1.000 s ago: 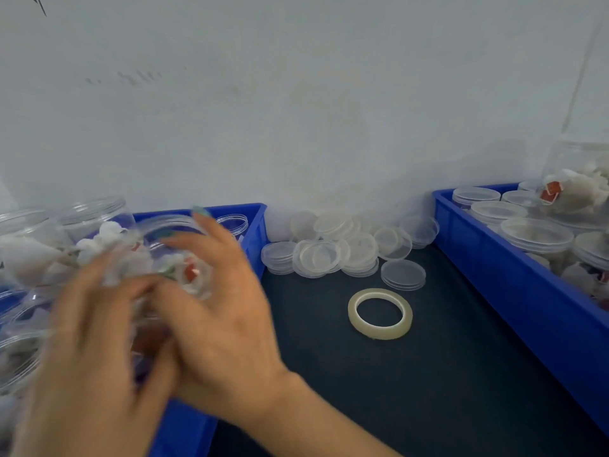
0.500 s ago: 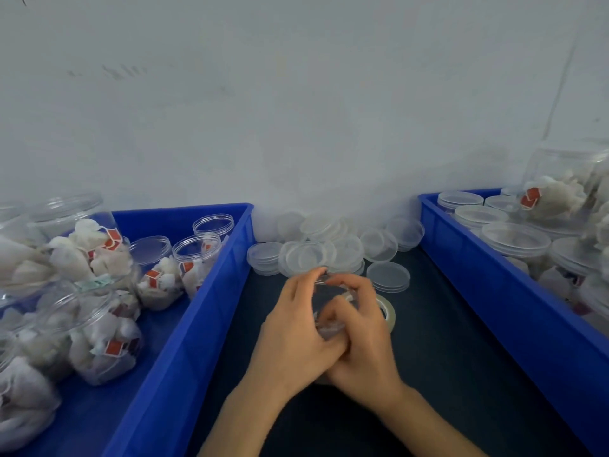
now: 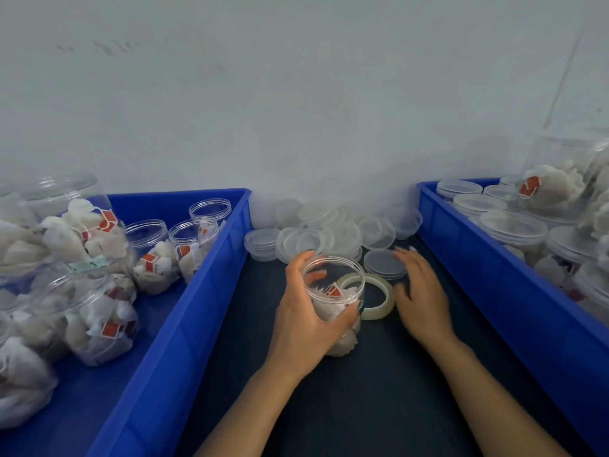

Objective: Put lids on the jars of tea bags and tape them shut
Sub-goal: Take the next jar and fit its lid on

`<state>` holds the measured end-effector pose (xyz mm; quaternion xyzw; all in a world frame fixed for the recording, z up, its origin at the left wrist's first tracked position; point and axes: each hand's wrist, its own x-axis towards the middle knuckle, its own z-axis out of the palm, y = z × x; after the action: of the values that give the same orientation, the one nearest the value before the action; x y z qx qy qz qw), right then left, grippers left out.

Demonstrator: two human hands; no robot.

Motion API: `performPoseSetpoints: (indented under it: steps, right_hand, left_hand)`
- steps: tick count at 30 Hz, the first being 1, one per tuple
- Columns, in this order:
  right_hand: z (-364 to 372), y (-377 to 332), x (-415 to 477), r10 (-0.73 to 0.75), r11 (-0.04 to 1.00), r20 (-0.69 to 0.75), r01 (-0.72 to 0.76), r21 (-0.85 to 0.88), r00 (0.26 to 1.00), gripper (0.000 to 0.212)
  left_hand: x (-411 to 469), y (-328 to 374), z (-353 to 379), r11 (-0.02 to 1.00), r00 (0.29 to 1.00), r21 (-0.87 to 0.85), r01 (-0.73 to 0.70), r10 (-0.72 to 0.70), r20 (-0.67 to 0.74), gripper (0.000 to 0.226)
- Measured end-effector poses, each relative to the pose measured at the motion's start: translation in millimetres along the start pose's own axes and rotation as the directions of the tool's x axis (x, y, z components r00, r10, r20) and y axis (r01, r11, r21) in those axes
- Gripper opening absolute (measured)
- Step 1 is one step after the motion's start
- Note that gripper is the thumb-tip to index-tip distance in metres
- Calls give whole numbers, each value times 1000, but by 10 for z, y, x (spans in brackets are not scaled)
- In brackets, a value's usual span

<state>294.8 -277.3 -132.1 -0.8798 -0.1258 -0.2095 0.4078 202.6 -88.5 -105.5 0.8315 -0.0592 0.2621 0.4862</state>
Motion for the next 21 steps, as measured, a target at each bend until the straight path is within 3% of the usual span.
performPoseSetpoints:
  steps: [2, 7, 12, 15, 18, 21]
  right_hand:
    - [5, 179, 72, 117, 993, 138, -115, -22, 983, 64]
    - [59, 304, 206, 19, 980, 320, 45, -192, 947, 55]
    - [85, 314, 283, -8, 941, 202, 76, -329, 979, 41]
    - [105, 360, 318, -23, 893, 161, 93, -440, 987, 42]
    - [110, 401, 417, 56, 915, 303, 73, -397, 951, 57]
    - [120, 418, 502, 104, 899, 455, 112, -424, 884, 54]
  left_hand:
    - [-128, -112, -67, 999, 999, -33, -32, 31, -14, 89]
    - [-64, -85, -21, 992, 996, -97, -80, 84, 35, 81]
    - [-66, -122, -7, 988, 994, -127, -88, 95, 49, 81]
    - [-62, -115, 1, 991, 995, -111, -79, 85, 45, 79]
    - [-56, -115, -1, 989, 996, -131, -73, 80, 49, 78]
    - [-52, -101, -11, 988, 995, -135, -74, 83, 58, 78]
